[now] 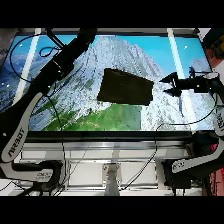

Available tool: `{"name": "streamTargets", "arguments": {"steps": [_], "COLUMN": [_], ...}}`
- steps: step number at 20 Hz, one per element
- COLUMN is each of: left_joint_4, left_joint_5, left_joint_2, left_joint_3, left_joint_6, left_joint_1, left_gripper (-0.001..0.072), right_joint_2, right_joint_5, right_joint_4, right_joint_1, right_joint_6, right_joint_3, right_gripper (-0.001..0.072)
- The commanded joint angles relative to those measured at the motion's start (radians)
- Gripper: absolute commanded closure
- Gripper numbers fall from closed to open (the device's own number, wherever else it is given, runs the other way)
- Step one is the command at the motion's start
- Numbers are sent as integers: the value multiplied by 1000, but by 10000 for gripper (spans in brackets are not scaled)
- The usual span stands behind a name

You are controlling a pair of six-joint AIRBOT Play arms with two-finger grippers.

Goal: Fold the clothes and pants, and hang the long-sleeved shirts on hangers.

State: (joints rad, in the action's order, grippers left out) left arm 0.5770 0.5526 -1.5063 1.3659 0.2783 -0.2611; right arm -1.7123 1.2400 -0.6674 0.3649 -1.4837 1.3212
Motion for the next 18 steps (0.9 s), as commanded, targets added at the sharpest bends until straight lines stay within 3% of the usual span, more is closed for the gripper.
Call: {"name": "streamTargets", "arguments": {"steps": [1,4,12,18], "left_joint_4": [-218,-218,-218,-218], "left_joint_5": [98,98,105,105], "left_joint_2": [49,49,49,49], "left_joint_3": [1,1,1,1], "left_joint_6": [188,213,214,214], "left_joint_1": [13,13,13,13], "left_gripper": [17,17,17,17], "right_joint_2": [-128,-195,-227,-231], "right_joint_5": [156,160,120,116], "right_joint_4": [87,74,-143,-144], "right_joint_1": [-16,-61,-113,-198], "right_joint_6": [108,118,106,108], "right_joint_3": [47,101,148,148], "right_gripper": [21,21,20,29]}}
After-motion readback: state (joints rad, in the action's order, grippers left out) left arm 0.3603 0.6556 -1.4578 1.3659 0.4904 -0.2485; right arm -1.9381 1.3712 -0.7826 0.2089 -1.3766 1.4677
